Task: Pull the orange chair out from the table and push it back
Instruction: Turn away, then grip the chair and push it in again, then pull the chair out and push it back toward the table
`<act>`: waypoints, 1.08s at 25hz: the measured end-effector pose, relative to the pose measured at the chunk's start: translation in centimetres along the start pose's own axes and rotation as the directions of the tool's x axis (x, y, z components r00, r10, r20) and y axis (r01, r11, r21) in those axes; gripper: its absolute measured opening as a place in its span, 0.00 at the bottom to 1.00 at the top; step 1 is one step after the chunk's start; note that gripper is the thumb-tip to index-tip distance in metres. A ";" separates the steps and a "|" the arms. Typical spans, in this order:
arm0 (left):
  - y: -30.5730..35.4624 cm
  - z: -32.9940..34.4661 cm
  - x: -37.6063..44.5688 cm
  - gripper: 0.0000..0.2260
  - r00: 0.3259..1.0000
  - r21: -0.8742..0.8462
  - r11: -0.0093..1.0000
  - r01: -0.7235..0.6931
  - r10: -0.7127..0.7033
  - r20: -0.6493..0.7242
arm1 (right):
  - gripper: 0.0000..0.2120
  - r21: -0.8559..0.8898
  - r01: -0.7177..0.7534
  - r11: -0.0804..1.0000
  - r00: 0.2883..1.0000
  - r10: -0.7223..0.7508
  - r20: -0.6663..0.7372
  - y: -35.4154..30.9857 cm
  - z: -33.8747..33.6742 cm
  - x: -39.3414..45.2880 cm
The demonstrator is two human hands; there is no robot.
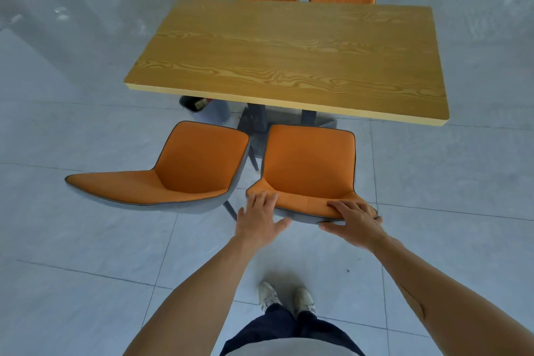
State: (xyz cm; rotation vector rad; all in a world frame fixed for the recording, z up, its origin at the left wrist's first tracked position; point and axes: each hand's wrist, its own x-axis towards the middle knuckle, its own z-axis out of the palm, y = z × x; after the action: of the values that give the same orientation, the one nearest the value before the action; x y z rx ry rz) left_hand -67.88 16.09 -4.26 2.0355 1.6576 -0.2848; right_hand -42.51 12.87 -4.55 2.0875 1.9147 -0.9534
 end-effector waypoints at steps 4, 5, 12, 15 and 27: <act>-0.5 -0.7 -1.9 0.33 1.000 -0.130 0.991 0.013 -0.014 -0.002 | 0.26 -0.058 0.032 0.998 0.999 -0.032 -0.006 -1.3 -1.4 -0.8; -0.6 -0.8 -2.5 0.32 1.000 -0.176 0.984 0.025 -0.026 -0.003 | 0.25 -0.066 0.062 0.996 0.998 -0.063 -0.015 -1.9 -1.5 -1.0; -5.4 -1.8 -8.5 0.29 0.979 -0.403 0.898 0.176 -0.201 -0.021 | 0.25 -0.055 0.320 0.946 0.947 -0.320 0.015 -9.2 -1.5 -1.0; -9.8 -2.7 -12.4 0.29 0.957 -0.504 0.835 0.220 -0.284 -0.053 | 0.25 -0.031 0.410 0.911 0.912 -0.410 0.025 -14.0 -1.0 -0.9; -33.0 -4.0 -28.8 0.27 0.787 -0.739 0.632 0.232 -0.569 -0.239 | 0.25 0.016 0.728 0.685 0.683 -0.727 0.071 -41.7 5.8 -3.7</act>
State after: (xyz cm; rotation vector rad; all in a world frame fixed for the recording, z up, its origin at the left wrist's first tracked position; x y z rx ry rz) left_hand -106.99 -2.05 4.26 1.1738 2.0945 0.6446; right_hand -83.60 13.99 5.44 1.1951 2.7566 -1.0971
